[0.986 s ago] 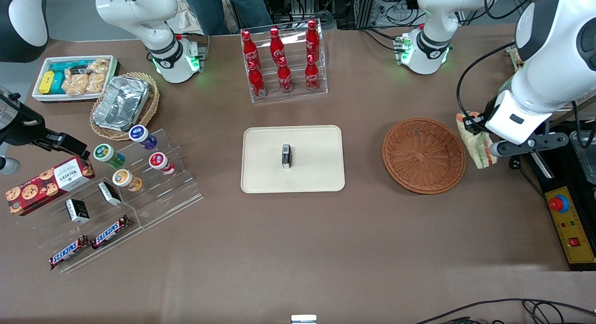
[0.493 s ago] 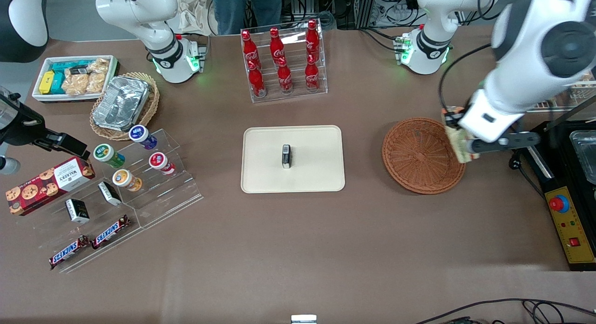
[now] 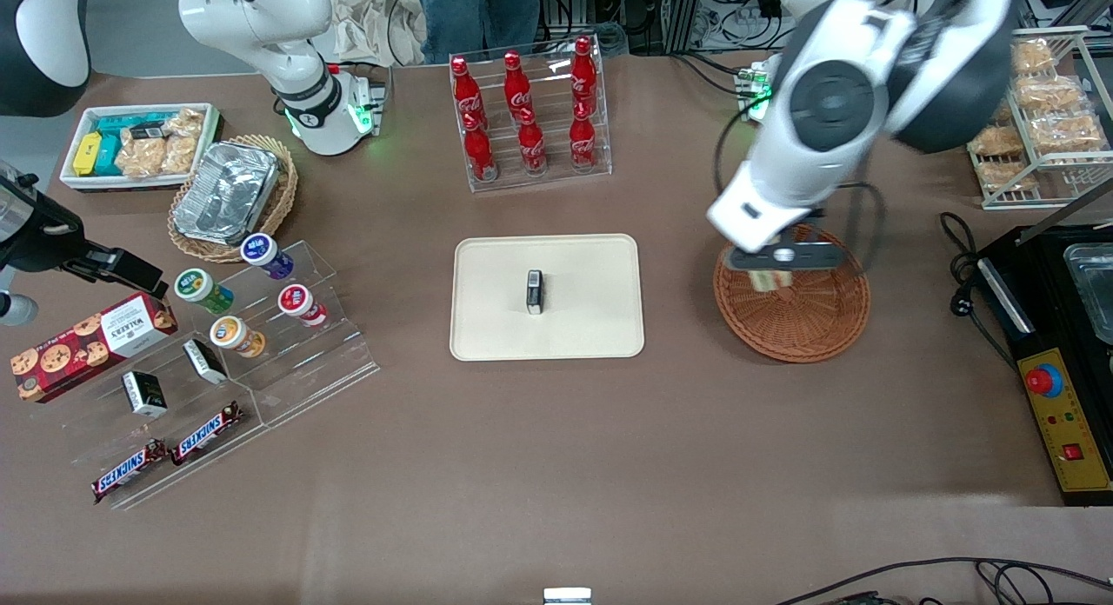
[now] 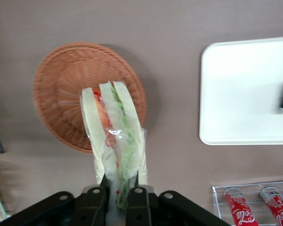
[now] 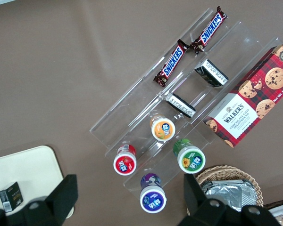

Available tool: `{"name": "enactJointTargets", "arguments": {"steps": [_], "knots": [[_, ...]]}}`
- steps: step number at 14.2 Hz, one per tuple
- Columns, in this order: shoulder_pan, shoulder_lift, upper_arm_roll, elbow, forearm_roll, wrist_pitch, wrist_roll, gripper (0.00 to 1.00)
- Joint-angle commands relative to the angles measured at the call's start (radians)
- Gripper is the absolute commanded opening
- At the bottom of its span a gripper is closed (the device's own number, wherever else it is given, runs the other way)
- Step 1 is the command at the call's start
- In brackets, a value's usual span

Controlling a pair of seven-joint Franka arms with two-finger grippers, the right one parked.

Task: Place sandwich from basket to tray
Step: 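Carry the sandwich over to the cream tray with the left gripper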

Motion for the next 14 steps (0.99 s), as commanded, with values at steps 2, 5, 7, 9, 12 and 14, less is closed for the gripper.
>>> {"name": "enactJointTargets", "arguments": {"steps": [2,5,7,9,12,14], "knots": [[-0.014,0.078,-0.005,-0.014,-0.181,0.123,-0.002,0.0],[-0.067,0.102,-0.011,-0.136,-0.193,0.339,-0.009,0.0],[-0.097,0.135,-0.011,-0.174,-0.193,0.429,-0.02,0.0],[-0.124,0.162,-0.008,-0.209,-0.186,0.504,-0.02,0.0],[-0.131,0.217,-0.008,-0.229,-0.181,0.619,-0.02,0.0],[-0.144,0.254,-0.006,-0.231,-0.173,0.7,-0.018,0.0]]}}
